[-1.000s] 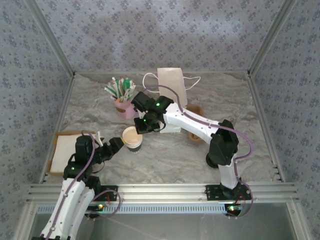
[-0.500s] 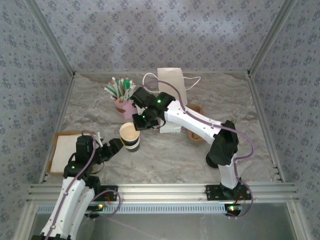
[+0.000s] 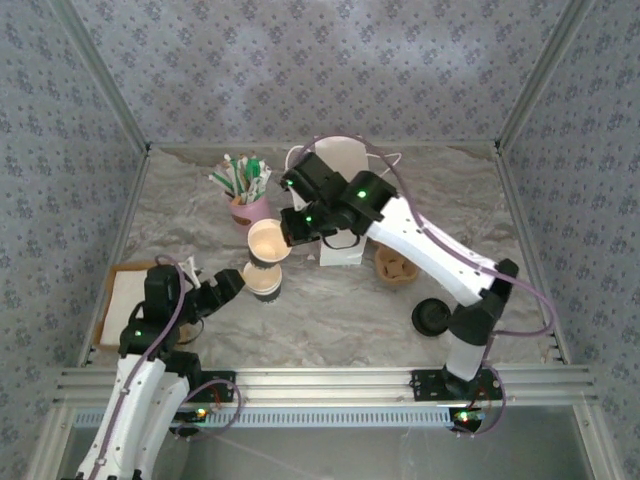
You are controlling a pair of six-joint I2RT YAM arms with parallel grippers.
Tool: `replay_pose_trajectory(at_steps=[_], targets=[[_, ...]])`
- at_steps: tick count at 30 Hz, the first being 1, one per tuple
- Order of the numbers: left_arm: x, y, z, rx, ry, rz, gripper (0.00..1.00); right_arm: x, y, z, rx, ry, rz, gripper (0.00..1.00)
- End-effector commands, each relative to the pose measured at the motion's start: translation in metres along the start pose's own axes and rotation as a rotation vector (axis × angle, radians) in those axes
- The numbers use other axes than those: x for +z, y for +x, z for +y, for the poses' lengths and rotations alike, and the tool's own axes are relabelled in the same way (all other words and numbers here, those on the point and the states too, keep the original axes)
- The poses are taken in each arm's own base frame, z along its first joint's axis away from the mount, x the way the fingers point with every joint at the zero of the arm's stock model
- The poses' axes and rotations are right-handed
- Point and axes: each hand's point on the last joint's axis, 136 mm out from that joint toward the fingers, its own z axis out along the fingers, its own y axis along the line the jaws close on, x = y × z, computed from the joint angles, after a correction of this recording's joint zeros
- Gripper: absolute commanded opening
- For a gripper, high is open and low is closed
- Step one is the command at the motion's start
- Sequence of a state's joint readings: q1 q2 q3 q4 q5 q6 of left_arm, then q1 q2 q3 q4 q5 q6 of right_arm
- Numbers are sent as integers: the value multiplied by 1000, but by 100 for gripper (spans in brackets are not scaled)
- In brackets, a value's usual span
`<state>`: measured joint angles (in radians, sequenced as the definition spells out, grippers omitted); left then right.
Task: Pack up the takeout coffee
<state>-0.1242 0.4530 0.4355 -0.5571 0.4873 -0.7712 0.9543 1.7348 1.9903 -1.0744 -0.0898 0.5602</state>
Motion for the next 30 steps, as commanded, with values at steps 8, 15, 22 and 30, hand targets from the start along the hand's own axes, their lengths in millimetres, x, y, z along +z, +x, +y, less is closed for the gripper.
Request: replay_pose_trajectory(at_steps=[8, 15, 22, 30], targets=[[-32, -19, -48, 134, 44, -49, 99, -30, 76, -42, -31, 99, 50, 0], [-35, -14, -79, 204, 83, -31, 99, -11, 137, -90, 24, 195, 144, 0], [-21, 1, -96, 292, 68, 2, 99, 22, 171, -119, 80, 245, 197, 1], [-3, 29, -116, 406, 51, 32, 99, 43, 182, -133, 104, 271, 223, 13]])
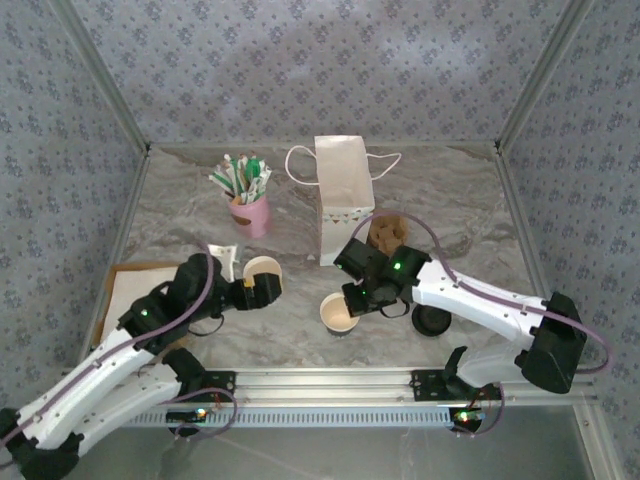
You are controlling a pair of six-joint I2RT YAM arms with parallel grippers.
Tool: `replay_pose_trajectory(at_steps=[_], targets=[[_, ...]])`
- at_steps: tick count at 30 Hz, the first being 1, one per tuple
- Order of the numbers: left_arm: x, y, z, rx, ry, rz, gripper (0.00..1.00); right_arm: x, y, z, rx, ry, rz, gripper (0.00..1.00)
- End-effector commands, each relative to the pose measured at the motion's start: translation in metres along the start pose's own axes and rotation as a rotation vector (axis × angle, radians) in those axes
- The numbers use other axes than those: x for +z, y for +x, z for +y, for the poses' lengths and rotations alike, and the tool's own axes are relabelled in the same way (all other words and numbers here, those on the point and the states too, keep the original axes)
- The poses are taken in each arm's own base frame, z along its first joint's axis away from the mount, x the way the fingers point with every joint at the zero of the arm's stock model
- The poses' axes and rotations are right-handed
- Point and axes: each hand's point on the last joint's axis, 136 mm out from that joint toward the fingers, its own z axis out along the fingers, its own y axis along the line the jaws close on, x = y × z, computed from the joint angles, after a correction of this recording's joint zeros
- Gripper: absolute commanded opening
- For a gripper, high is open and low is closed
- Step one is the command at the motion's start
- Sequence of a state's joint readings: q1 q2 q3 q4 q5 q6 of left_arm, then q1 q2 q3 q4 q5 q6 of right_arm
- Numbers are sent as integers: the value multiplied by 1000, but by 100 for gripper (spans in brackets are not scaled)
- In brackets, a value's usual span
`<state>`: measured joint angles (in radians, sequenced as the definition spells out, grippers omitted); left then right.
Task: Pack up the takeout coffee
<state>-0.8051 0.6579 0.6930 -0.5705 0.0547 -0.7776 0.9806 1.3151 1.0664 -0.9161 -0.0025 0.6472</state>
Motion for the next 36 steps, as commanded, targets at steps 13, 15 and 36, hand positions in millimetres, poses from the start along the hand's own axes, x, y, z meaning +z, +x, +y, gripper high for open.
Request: replay_pose_trajectory(at_steps=[13, 15, 36], targets=[[15, -16, -54, 139, -9, -56, 99, -14, -3, -19, 49, 47, -56, 49], [15, -16, -61, 164, -1, -51, 99, -26, -3, -27, 64, 65, -83, 64], [108, 14, -174, 621, 224, 130, 99, -58, 68, -170, 694, 394, -83, 100]])
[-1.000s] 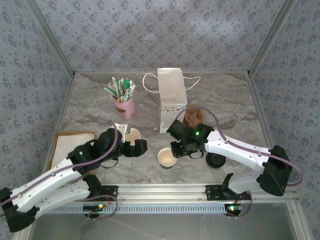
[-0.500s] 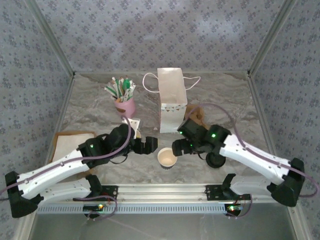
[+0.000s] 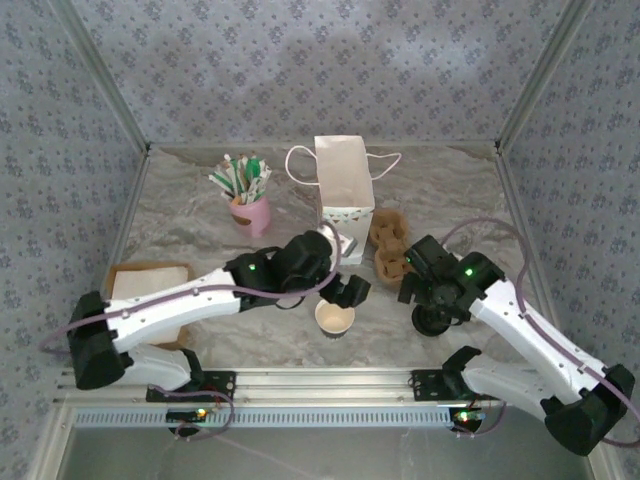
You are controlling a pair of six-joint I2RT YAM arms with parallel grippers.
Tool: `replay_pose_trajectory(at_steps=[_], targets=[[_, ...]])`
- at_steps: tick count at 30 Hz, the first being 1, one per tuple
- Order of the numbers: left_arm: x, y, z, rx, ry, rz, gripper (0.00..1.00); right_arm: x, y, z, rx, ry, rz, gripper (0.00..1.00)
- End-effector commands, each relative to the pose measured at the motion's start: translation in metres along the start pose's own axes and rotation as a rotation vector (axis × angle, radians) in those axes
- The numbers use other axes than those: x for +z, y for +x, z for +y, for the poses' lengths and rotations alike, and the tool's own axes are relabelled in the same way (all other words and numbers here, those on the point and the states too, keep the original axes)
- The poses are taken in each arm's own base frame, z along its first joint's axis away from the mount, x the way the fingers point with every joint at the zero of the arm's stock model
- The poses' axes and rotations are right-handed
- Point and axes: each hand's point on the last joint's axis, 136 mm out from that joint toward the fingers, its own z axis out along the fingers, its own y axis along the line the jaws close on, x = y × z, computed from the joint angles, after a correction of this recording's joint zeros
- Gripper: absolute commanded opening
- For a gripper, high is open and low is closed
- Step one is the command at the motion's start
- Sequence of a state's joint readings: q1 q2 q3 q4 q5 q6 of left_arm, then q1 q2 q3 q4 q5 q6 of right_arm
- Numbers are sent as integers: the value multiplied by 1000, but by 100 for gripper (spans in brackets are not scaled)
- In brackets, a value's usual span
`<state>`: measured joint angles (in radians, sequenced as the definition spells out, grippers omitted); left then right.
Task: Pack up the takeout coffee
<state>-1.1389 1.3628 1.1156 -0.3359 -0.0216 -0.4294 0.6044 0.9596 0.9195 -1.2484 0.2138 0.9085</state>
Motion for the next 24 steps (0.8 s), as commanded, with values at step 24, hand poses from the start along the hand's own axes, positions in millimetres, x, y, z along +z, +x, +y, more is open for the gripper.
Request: replay_pose_trajectory(at_steps=[24], targets=[[20, 22, -19, 206, 140, -96, 100, 65, 17, -24, 310, -28, 103, 95]])
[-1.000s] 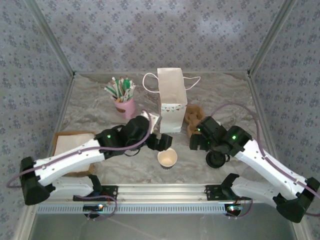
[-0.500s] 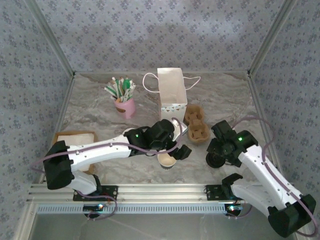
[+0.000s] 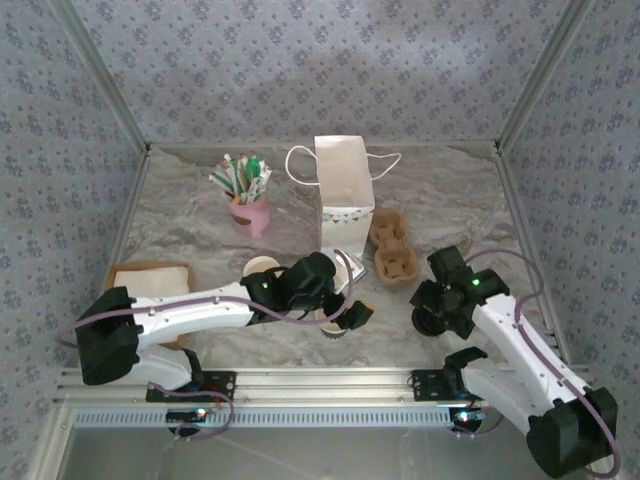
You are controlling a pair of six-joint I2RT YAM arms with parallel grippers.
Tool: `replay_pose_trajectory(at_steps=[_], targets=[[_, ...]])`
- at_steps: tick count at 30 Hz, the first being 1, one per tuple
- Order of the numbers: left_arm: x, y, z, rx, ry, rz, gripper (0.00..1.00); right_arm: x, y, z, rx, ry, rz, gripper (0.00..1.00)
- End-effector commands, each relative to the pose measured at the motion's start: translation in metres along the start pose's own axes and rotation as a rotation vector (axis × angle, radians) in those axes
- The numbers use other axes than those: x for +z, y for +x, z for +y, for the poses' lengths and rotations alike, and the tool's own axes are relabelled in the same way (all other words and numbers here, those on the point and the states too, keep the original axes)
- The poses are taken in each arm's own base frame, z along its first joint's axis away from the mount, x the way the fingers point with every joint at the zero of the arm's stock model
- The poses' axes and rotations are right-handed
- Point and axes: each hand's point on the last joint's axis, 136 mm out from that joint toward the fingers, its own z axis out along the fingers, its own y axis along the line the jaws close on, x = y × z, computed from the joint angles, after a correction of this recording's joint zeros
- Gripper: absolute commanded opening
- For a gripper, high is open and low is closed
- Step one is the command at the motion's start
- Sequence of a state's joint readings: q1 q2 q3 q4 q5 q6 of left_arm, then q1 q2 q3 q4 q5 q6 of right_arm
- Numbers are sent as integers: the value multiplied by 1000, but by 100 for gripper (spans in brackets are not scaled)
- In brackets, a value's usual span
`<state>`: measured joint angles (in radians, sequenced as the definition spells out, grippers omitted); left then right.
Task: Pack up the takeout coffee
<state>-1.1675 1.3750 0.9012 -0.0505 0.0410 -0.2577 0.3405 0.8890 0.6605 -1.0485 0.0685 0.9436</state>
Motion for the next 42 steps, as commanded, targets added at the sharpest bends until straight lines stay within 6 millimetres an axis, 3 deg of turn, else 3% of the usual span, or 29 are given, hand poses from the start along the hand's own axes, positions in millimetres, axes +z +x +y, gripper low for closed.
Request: replay_pose_trajectory(at_steps=[1, 14, 42], targets=[[-9, -19, -10, 21, 35, -71, 100, 7, 2, -4, 24, 12, 14, 95], [-10, -18, -11, 18, 44, -69, 100, 21, 2, -4, 76, -8, 28, 87], [-4, -15, -14, 13, 59, -53, 99, 35, 3, -9, 96, 31, 50, 90]])
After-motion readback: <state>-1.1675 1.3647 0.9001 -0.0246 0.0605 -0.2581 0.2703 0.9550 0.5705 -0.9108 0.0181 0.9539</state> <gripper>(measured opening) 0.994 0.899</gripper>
